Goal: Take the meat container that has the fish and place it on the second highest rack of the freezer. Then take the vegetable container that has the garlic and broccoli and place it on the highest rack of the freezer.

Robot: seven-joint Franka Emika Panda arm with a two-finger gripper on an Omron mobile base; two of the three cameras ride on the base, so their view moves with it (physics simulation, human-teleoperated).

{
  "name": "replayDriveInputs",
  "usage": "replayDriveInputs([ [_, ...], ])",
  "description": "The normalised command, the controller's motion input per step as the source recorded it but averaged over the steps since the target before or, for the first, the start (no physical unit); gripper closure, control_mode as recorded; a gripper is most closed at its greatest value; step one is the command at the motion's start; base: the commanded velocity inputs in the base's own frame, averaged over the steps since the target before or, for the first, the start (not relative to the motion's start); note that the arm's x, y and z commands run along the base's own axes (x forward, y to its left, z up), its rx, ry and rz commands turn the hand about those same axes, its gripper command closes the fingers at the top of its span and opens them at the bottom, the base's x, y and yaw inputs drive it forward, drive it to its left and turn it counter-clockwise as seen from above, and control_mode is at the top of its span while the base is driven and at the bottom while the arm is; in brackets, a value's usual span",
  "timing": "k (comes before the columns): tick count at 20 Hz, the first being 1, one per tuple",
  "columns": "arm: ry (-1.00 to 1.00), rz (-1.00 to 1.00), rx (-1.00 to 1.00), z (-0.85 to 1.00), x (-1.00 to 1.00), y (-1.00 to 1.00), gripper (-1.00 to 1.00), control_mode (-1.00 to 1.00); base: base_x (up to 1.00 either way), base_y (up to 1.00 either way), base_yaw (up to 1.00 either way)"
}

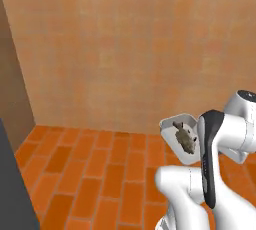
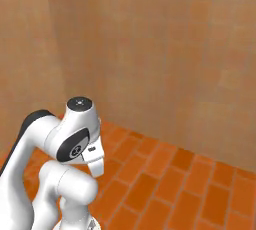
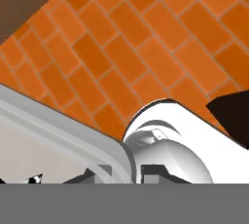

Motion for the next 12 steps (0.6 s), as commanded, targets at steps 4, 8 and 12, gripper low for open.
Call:
replayDriveInputs([
  [4, 0.00, 0.00, 0.00, 0.00, 0.00, 0.00, 1.00, 1.00, 0.00, 0.06, 0.99],
  [8, 0.00, 0.00, 0.00, 0.00, 0.00, 0.00, 1.00, 1.00, 0.00, 0.04, 1.00],
  [12, 0.00, 0.00, 0.00, 0.00, 0.00, 0.00, 1.00, 1.00, 0.00, 0.01, 1.00],
])
